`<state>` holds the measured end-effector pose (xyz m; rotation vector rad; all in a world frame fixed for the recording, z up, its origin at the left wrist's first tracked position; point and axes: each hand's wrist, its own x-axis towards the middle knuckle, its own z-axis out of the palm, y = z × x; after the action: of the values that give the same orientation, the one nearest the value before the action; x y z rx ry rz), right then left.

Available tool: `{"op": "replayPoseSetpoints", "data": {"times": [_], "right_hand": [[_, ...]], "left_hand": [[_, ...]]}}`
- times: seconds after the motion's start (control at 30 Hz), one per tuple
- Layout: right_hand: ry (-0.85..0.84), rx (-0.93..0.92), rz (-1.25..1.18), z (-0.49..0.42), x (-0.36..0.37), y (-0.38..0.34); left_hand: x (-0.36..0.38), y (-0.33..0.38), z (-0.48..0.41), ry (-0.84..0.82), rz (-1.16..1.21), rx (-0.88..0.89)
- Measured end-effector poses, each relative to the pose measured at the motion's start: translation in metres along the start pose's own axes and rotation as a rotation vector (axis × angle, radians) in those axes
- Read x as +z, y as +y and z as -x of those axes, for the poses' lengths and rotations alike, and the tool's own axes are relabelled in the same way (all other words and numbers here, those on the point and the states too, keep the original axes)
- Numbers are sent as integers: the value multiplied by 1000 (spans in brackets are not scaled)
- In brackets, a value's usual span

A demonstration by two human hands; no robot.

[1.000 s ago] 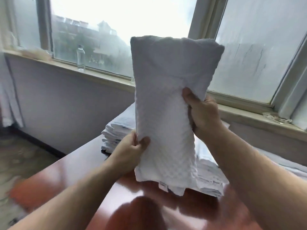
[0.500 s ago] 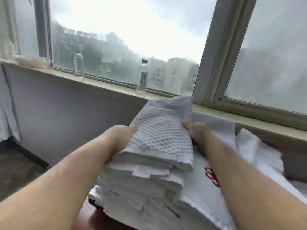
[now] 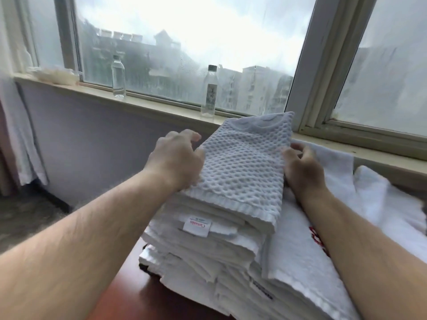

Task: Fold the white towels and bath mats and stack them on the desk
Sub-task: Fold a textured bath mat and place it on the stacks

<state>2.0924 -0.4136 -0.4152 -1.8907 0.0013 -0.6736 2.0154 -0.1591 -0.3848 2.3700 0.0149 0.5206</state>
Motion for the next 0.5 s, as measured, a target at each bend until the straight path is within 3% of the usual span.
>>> {"op": "replayPoseSetpoints", "data": {"times": [0.07,0.2,0.5], "right_hand": [[88,-58,-16,2,-5,1],[-18,-108,112,2,-6,4],[-107,-141,274,0,0,10]], "left_hand": [[3,16,6,-3,-15,139],[27,28,22,-301,-223,188],[51,11,32,-139,-251,189]]}}
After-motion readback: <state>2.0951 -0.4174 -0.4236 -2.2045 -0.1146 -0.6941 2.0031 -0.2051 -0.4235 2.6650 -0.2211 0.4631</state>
